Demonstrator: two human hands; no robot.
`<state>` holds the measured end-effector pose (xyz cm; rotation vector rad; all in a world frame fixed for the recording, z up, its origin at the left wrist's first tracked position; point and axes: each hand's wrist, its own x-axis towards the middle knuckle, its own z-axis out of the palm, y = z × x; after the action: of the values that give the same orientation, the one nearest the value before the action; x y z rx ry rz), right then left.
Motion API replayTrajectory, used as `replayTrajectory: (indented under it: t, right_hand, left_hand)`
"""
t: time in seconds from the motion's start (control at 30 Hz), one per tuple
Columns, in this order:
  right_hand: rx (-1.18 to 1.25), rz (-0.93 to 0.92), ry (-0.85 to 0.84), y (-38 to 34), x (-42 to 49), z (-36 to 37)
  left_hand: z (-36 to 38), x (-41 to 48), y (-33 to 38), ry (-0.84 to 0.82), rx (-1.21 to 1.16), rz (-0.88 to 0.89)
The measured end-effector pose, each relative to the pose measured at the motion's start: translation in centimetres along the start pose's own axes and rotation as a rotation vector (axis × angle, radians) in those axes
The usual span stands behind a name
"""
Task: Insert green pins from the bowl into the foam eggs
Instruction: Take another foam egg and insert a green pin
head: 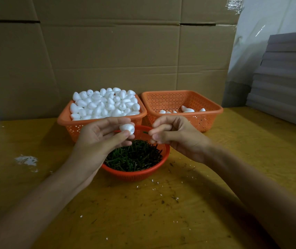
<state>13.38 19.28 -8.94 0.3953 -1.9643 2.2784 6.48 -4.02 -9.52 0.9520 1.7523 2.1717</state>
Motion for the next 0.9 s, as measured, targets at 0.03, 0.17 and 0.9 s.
replayTrajectory:
  t: [0.03, 0.17, 0.9]
  right_hand:
    - [-0.003, -0.001, -0.022, -0.1, -0.1, -0.1]
    - [-0.052, -0.015, -0.085, -0.4, -0.2, 0.1]
    - [-0.307, -0.082, -0.113, -0.6, -0.1, 1.3]
  left_hand:
    - [0.0, 0.0, 0.0, -0.010, 0.020, 0.005]
    - [-0.1, 0.0, 0.1, -0.023, 0.063, 0.005]
    - [-0.4, -0.2, 0.2, -0.099, 0.159, 0.033]
